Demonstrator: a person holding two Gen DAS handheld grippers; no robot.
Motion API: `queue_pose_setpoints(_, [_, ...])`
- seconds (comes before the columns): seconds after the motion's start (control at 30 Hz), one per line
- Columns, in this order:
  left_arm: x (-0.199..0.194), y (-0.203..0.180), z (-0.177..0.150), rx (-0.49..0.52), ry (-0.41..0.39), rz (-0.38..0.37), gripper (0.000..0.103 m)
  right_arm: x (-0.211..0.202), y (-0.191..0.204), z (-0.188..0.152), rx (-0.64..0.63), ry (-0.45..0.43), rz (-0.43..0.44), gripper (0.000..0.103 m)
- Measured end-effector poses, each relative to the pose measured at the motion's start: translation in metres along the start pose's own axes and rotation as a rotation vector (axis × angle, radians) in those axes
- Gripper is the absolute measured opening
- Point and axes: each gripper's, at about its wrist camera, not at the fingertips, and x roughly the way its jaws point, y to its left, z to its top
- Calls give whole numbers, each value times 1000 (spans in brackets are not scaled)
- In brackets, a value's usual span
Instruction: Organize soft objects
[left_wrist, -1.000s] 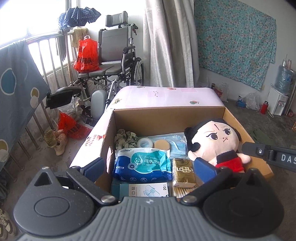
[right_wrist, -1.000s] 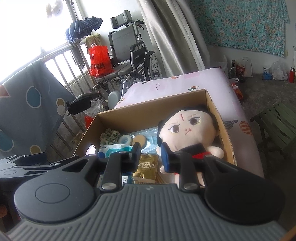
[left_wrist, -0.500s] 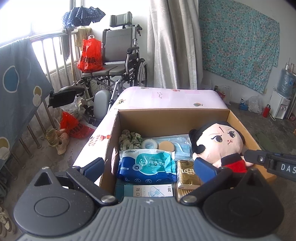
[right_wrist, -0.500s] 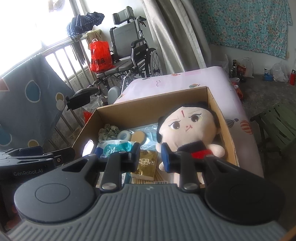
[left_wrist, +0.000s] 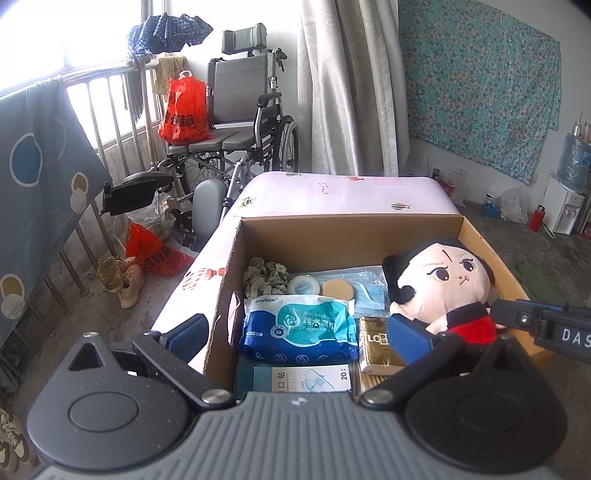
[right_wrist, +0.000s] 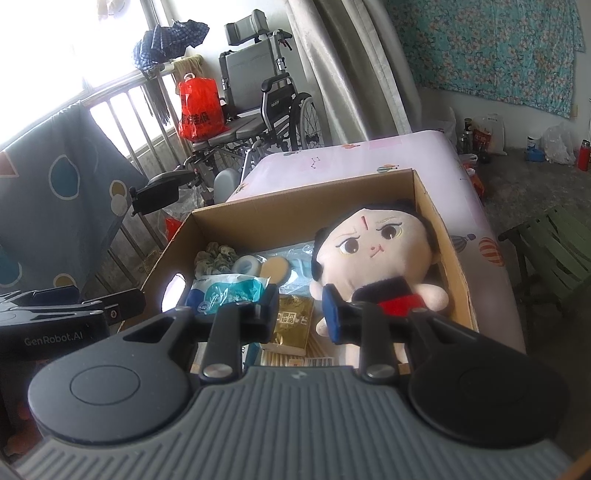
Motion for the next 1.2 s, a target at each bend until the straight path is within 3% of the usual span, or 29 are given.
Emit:
queue_pose_setpoints(0.43, [2,-8,-2,54,14,-3,103,2,1,-3,-2,7,-11,28])
queue_pose_setpoints(1.2, [6,-5,-3,32,32,-5,103,3,3,-4,-9,13,-17,29])
